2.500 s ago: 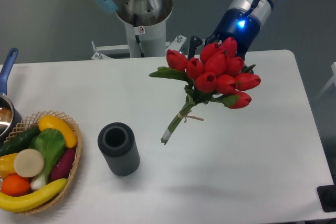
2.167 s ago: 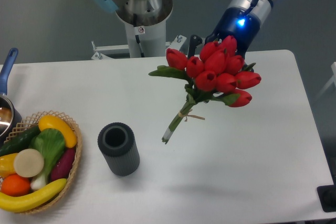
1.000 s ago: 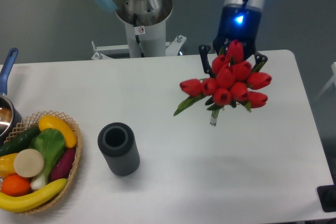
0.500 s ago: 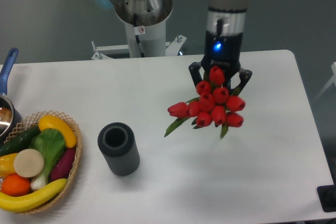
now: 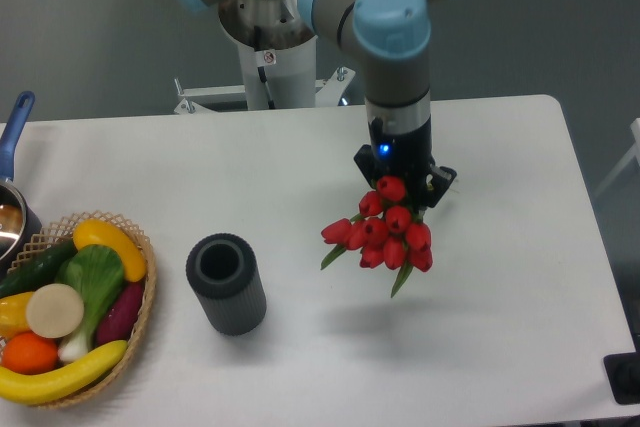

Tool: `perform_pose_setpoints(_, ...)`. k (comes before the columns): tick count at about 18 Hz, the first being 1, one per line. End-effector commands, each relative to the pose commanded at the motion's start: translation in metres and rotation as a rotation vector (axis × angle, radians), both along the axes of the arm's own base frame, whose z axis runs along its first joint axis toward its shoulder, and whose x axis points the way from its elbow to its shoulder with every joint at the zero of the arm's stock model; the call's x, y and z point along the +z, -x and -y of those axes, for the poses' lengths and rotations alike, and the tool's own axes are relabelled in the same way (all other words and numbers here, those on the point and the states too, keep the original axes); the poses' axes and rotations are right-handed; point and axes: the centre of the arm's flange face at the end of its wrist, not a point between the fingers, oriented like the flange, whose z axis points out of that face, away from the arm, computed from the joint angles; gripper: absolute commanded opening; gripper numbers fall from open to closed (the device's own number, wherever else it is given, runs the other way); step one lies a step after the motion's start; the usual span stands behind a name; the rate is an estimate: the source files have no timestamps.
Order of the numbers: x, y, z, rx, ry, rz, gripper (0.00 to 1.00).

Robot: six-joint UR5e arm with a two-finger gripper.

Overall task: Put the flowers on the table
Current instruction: 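Lower the tulip bouquet onto the table beside the black vase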

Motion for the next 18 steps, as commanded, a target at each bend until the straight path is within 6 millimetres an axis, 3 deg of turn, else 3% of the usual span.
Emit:
perform_pose_setpoints(5, -0.053, 0.005, -0.007, -0.007, 0.144, 0.011, 0.42)
perform_pose_setpoints(11, -0.079, -0.001, -0.021, -0.034, 0.185, 0.029, 0.42)
perform_pose_setpoints(13, -0.081, -0.002, -0.024, -0.038, 0.177, 0.035, 0.54)
perform_pose_setpoints(14, -0.082, -0.002, -0.025, -0.039, 0.175, 0.037, 0.64)
perform_pose_setpoints(15, -0.083, -0.001, -0.025, -0.039, 0.173, 0.040, 0.83)
perform_pose_setpoints(17, -0.083, -0.001, -0.025, -0.039, 0.171, 0.040, 1.00)
perform_pose_setpoints(18, -0.080, -0.002, -0.026, -0.039, 0.167, 0.035, 1.00)
